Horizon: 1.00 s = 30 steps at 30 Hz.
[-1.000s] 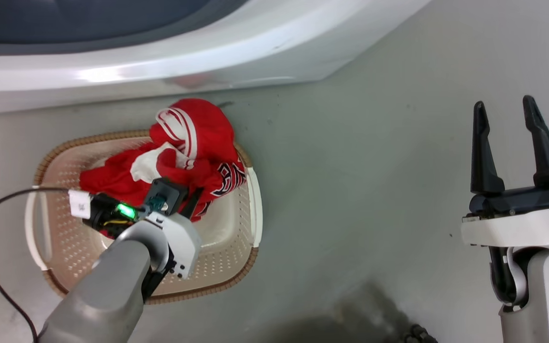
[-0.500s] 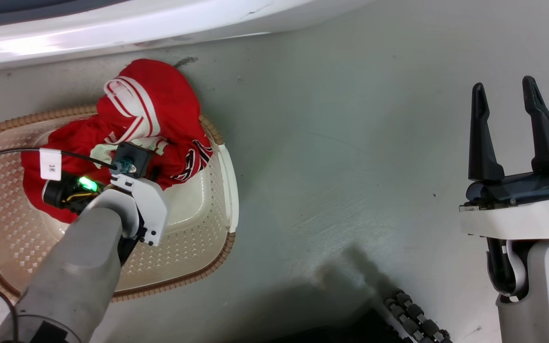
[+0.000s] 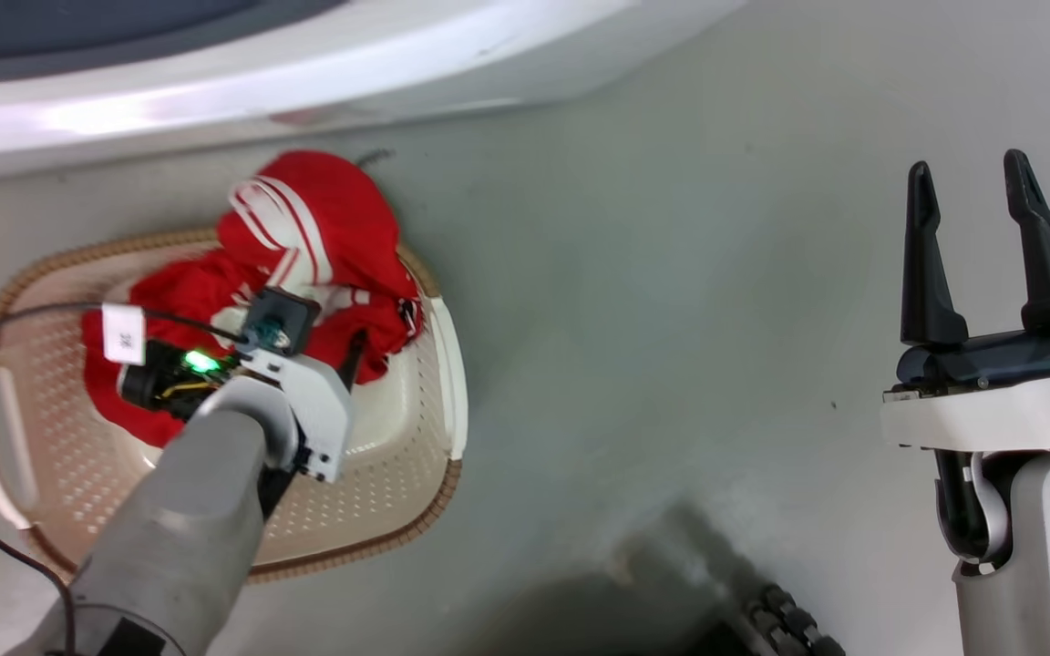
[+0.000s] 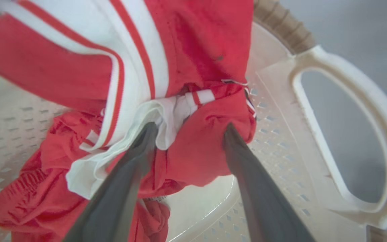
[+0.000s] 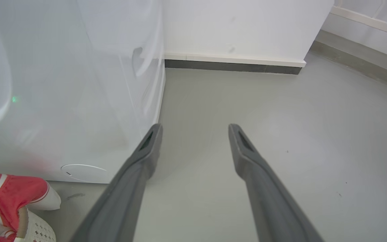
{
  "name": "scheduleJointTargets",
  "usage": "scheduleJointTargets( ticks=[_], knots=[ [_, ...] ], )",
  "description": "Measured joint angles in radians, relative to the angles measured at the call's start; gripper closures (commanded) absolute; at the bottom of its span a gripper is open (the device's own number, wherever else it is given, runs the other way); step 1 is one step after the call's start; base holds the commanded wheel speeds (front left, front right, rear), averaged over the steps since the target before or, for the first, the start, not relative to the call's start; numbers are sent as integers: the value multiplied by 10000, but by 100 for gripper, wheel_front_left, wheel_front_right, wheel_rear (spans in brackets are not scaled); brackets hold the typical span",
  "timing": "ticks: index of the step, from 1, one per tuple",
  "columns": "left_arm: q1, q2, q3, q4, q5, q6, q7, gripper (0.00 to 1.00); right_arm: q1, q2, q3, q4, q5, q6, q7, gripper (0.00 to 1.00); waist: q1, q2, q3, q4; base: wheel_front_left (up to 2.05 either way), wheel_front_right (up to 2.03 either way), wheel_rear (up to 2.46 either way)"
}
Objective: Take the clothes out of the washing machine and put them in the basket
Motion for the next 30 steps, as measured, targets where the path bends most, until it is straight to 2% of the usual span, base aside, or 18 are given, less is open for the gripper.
scheduleJointTargets(
  ticks=[3,7,11,17,22,30],
  knots=[
    [285,17,-500,-598,211,-2,-84,0,11,2,-127,115,-167,0,0,0,0,0,-497,133,0,0,0],
    [639,128,-23,-1778,-50,-2,-100,0,162,4,-267,272,-470,0,0,0,-1,0,-1297,383,0,0,0],
    [1290,291,918,-3143,-27,21,-111,0,414,4,-474,407,-656,0,0,0,-2,0,-2211,676,0,0,0],
    [2390,456,2589,-5565,863,539,-111,0,829,0,-596,579,-917,0,0,0,-2,0,-3572,1220,0,0,0],
    [3472,261,4017,-7367,1607,855,-113,0,1108,8,-602,715,-1074,0,0,0,-3,1,-4539,1760,0,0,0],
    [5101,-192,6011,-9294,2604,1062,-113,0,1547,4,-616,779,-1055,0,0,0,-3,0,-5837,2439,0,0,0]
  ],
)
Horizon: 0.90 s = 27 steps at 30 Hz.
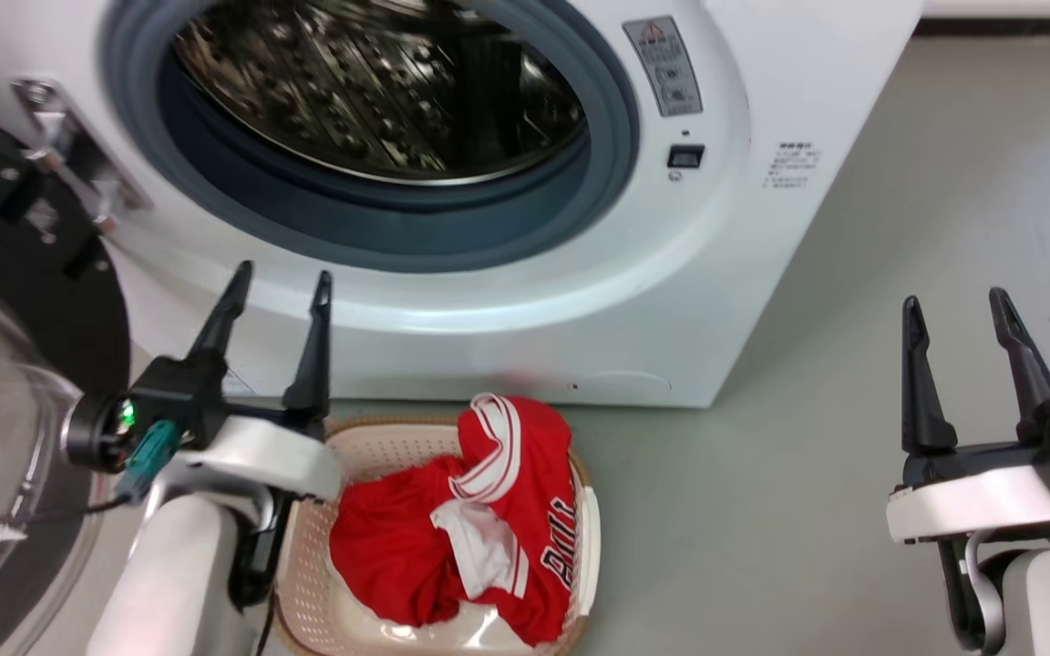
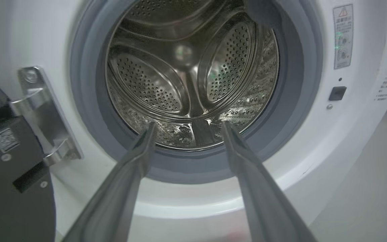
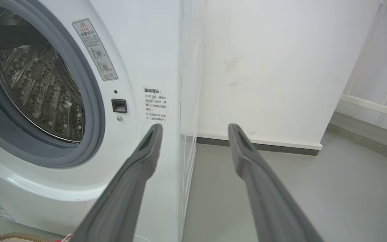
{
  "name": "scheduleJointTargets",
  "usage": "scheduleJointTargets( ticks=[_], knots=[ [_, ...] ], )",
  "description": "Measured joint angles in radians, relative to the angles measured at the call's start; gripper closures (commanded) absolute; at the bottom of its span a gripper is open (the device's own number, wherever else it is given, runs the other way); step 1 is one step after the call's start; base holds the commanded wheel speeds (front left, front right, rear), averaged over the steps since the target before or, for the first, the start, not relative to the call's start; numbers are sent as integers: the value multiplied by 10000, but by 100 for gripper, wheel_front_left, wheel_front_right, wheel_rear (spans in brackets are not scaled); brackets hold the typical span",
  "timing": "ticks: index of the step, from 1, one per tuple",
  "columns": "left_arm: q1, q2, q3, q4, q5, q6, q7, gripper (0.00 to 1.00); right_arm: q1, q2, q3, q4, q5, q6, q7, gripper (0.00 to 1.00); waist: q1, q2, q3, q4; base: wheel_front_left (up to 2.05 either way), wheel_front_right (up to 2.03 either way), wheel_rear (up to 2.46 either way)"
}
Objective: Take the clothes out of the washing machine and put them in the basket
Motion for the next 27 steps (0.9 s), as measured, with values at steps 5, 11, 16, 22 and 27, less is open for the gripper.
scheduleJointTargets(
  ticks=[5,11,16,22,27],
  knots=[
    [1307,-428,1174,-986,537,50,0,0,576,-2,130,-40,82,0,0,0,-1,0,-781,267,0,0,0],
    [2407,-982,1768,-1553,1022,-81,0,0,1127,-2,165,-61,224,0,0,0,0,0,-1368,394,0,0,0],
    [3010,-1206,1919,-1592,1352,-221,0,0,1454,-2,178,-42,326,0,0,0,0,0,-1675,402,0,0,0],
    [3662,-1515,1818,-1781,1891,-167,0,0,1678,-2,182,-38,420,0,0,0,0,0,-1981,303,0,0,0],
    [3762,-1582,1822,-1787,2025,-123,0,0,1728,-2,278,-40,439,0,0,0,1,0,-2051,232,0,0,0]
  ],
)
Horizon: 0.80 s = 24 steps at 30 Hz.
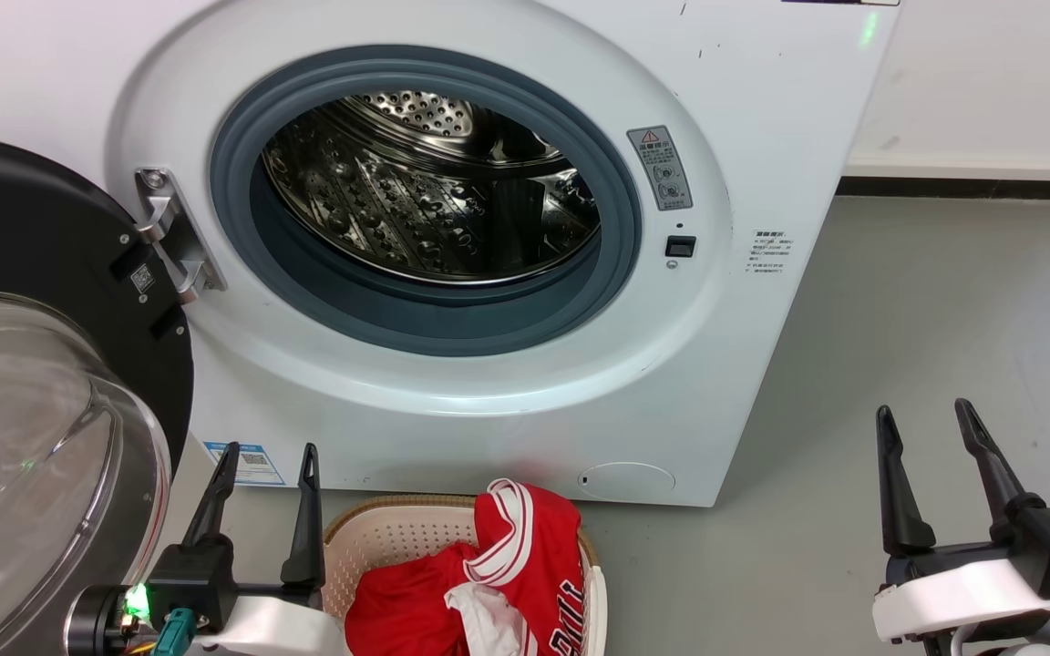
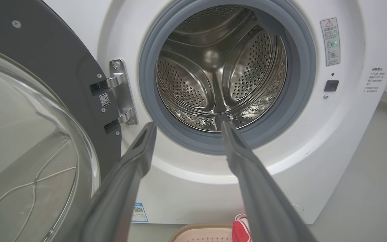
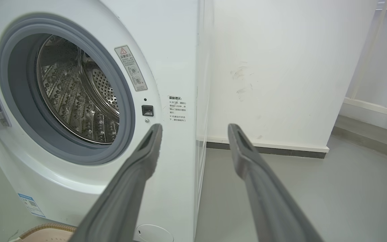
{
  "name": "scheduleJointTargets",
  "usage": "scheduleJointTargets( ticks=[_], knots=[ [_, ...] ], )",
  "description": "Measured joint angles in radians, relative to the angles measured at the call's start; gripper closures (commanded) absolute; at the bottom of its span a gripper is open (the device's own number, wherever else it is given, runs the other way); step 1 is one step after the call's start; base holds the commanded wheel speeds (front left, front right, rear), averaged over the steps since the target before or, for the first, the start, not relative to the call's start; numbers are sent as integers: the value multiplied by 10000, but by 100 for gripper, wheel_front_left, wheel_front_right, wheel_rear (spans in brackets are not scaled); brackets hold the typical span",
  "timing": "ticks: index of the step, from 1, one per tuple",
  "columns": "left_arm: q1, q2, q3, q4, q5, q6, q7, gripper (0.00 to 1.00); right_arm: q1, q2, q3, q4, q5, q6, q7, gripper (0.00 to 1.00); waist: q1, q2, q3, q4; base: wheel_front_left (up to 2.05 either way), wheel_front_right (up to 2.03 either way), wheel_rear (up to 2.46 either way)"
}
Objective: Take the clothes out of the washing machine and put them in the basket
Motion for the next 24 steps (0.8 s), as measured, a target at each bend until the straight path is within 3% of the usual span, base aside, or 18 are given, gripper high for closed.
scheduleJointTargets(
  ticks=[24],
  knots=[
    [-85,-190,111,8,94,-192,0,0,-15,0,23,-27,21,0,0,0,1,0,153,-88,0,0,0]
  ],
)
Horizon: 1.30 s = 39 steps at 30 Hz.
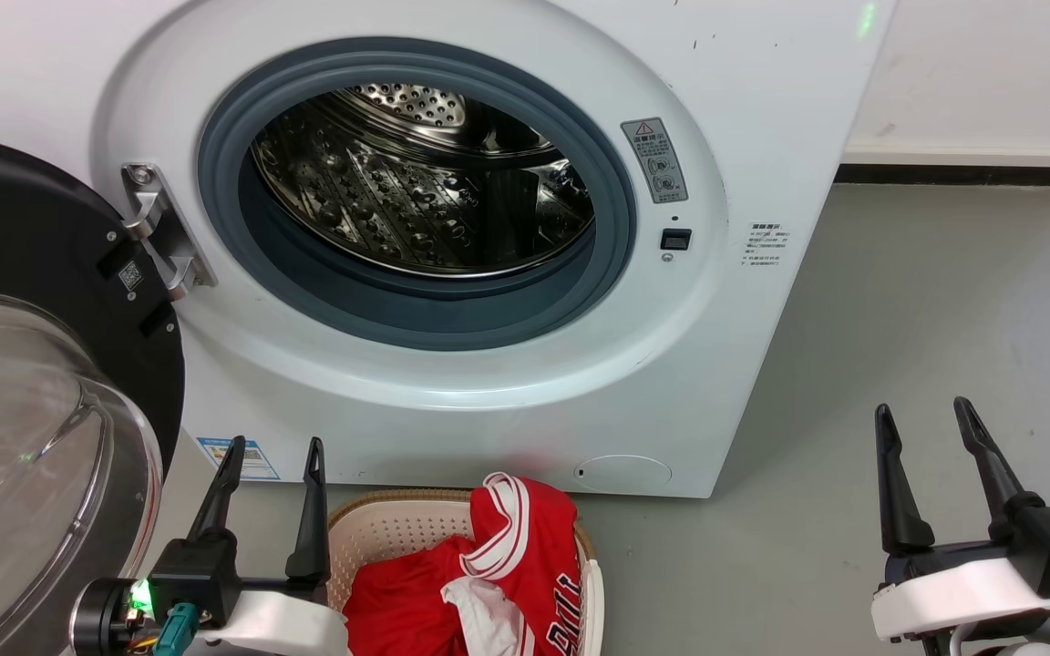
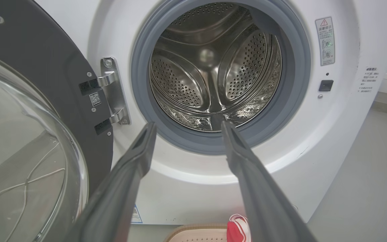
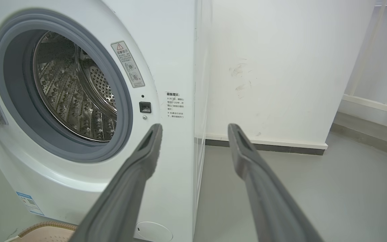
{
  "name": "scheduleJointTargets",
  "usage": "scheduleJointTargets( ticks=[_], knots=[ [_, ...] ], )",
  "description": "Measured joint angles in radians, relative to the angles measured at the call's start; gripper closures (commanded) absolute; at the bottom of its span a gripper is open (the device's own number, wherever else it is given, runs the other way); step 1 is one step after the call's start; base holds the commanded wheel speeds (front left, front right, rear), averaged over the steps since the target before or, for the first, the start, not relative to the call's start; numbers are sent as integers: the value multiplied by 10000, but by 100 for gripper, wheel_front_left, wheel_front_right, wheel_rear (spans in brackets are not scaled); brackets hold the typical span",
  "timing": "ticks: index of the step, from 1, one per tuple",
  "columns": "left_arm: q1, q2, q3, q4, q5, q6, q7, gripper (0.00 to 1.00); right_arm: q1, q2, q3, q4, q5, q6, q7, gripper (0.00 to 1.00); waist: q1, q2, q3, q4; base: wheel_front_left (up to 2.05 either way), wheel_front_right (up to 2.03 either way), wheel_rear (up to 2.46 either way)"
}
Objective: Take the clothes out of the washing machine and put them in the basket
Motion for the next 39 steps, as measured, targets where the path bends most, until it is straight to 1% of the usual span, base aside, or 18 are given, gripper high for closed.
scheduleJointTargets(
  ticks=[4,5,9,20,32,33,34,37,39],
  knots=[
    [-1,-13,-21,-33,4,-84,0,0,-6,0,10,0,0,0,0,0,0,0,17,4,0,0,0],
    [10,-25,-25,-36,-2,-88,0,100,6,2,4,19,0,0,0,100,0,0,23,6,0,0,0],
    [209,-100,-40,359,-40,-86,63,100,168,27,8,403,12,0,58,100,1,0,21,4,0,0,0],
    [141,-111,150,650,-2408,-161,683,100,190,35,-58,681,2426,0,640,100,1,0,-7,-20,0,0,0],
    [-49,-119,247,796,-4615,-247,1156,100,8,35,-113,849,4631,0,1154,100,1,0,-35,-44,0,0,0],
    [-71,-121,272,828,-4959,-249,1239,100,-13,35,-119,871,4997,-2,1237,100,1,0,-40,-48,0,0,0],
    [-71,-121,272,828,-4959,-249,1239,100,-13,35,-119,871,4997,-2,1237,100,1,0,-40,-48,0,0,0],
    [-148,-121,307,876,-5611,-286,1386,100,-39,35,-136,943,5655,-2,1381,100,1,0,-49,-56,0,0,0],
    [-174,-123,316,882,-5770,-307,1429,100,-54,35,-142,959,5793,-2,1409,100,1,0,-52,-58,0,0,0]
  ],
)
